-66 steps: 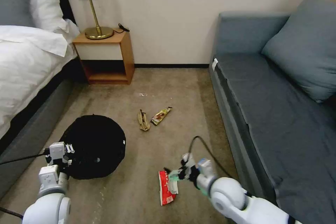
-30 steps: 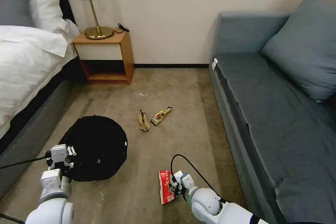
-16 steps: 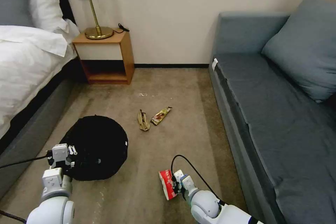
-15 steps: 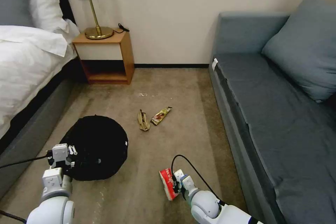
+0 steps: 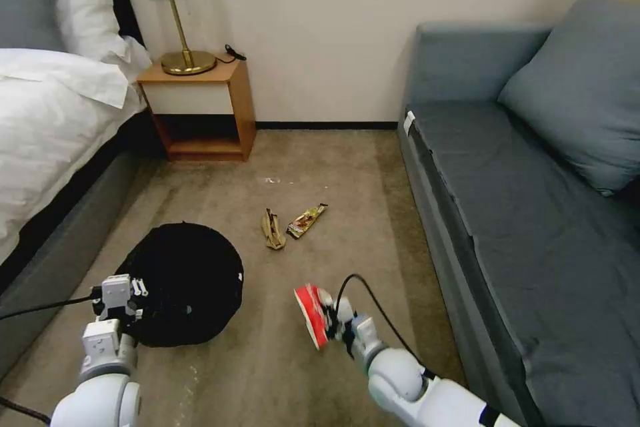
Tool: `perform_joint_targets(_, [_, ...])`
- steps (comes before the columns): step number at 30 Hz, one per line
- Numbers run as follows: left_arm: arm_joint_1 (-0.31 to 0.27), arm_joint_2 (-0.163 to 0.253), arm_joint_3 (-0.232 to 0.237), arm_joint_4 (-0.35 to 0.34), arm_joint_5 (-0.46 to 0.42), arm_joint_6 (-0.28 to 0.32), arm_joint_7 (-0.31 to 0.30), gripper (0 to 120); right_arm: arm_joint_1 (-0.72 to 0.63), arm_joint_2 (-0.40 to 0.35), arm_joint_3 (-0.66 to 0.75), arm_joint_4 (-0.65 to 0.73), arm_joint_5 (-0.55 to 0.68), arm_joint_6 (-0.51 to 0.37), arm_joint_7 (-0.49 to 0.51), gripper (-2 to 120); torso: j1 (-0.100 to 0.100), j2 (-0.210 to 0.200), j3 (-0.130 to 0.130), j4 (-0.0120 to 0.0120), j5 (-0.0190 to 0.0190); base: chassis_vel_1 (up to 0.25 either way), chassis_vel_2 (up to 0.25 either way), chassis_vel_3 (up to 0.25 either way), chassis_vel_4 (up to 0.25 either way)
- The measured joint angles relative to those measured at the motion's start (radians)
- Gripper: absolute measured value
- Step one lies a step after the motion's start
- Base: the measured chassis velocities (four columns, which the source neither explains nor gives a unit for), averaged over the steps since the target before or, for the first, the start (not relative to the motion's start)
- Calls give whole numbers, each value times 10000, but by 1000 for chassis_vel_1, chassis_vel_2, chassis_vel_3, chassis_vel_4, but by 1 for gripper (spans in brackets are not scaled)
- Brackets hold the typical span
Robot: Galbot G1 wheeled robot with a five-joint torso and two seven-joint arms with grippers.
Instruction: Pick up the trash bin, then pick up the garbage on the floor and place it into the trash bin.
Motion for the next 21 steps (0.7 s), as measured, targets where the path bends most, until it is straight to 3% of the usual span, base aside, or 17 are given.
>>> perform_joint_targets(5, [-45, 14, 39, 77, 2, -35, 37, 7, 788, 43, -595, -14, 255, 1527, -531, 0, 0, 1, 0, 0, 0, 0, 0, 0, 0])
perform_joint_targets(12, [-68, -58, 83, 110, 44, -49, 63, 7, 2065, 480, -1864, -485, 797, 2859, -753, 0, 0, 1, 0, 0, 0, 0, 0, 0, 0])
perform_joint_targets(16, [-36, -204, 121, 110, 174, -207, 130, 7, 2842, 1206, -2716, -999, 1114, 3731, -1387, 0, 0, 0, 0, 1, -1, 0, 0, 0, 0])
perform_joint_targets(21, [-19, -257, 110, 110, 239, -266, 146, 7, 3211, 1920, -3235, -1609, 1037, 4193, -1685, 0, 0, 0, 0, 1, -1, 0, 0, 0, 0])
